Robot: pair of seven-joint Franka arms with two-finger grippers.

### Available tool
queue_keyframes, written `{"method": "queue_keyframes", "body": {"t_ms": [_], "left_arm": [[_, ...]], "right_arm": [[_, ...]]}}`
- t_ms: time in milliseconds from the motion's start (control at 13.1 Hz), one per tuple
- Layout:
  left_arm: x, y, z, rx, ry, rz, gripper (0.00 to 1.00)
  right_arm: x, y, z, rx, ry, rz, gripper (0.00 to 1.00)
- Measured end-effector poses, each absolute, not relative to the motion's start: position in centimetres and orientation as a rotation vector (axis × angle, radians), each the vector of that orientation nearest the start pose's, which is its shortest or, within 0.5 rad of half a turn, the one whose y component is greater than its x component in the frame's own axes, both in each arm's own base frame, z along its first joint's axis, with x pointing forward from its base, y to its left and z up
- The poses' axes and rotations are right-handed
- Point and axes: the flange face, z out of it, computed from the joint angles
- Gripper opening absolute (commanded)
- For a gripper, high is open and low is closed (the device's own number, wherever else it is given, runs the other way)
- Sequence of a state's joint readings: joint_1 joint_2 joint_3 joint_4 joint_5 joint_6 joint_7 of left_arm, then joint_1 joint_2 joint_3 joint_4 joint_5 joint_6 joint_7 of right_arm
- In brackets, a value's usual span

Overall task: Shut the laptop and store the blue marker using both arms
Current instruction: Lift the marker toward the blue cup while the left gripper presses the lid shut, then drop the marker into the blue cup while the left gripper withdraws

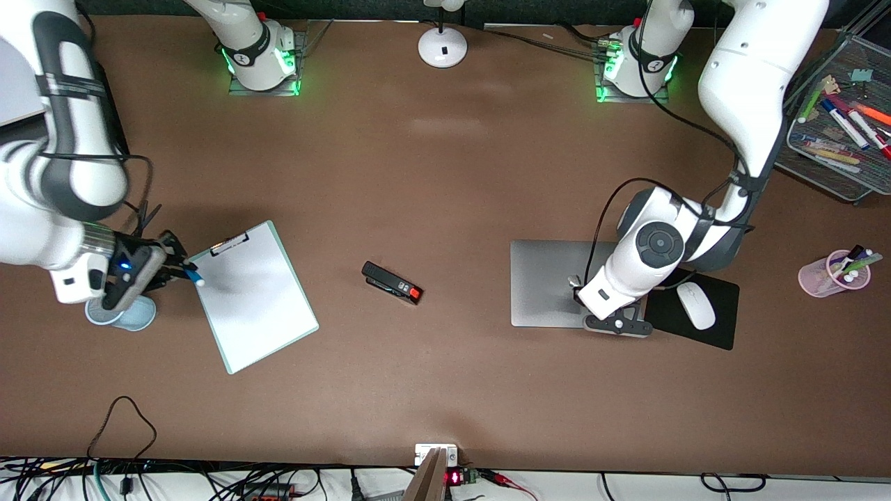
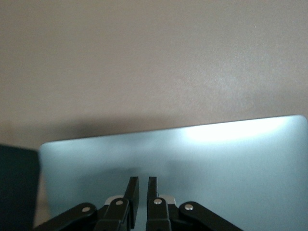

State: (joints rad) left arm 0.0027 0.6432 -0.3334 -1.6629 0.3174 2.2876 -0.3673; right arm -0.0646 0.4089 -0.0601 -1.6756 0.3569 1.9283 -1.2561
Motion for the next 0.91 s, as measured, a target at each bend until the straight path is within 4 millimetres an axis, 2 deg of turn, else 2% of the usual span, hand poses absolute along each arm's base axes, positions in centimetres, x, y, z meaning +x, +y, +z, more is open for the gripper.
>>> {"method": "queue_keyframes", "body": {"t_ms": [228, 305, 457, 533, 609, 761, 914], "left_arm": [[64.8, -18.9, 29.3, -3.046, 0.164, 0.011, 0.22], [64.2, -19.1, 30.7, -3.026, 0.170, 0.044, 0.36], [62.9, -19.8, 33.3, -2.988, 0.184, 0.110, 0.86], [62.4, -19.9, 34.5, -2.971, 0.185, 0.130, 0.90], [62.0, -19.9, 35.7, -2.959, 0.183, 0.136, 0.99], [61.1, -20.2, 37.8, -2.939, 0.188, 0.144, 1.00], [60.2, -20.5, 39.6, -2.920, 0.192, 0.159, 1.00]], "right_arm": [[64.2, -9.1, 37.1, -2.339, -1.455, -0.169, 0.03], [63.9, -10.3, 37.3, -2.280, -1.485, -0.207, 0.03], [63.0, -13.0, 37.3, -2.175, -1.544, -0.294, 0.03], [62.7, -14.3, 37.2, -2.131, -1.571, -0.342, 0.04], [62.5, -15.2, 37.0, -2.092, -1.595, -0.389, 0.04], [62.3, -17.1, 36.0, -2.018, -1.631, -0.501, 0.07], [61.9, -19.6, 34.3, -1.970, -1.613, -0.626, 0.06]]}}
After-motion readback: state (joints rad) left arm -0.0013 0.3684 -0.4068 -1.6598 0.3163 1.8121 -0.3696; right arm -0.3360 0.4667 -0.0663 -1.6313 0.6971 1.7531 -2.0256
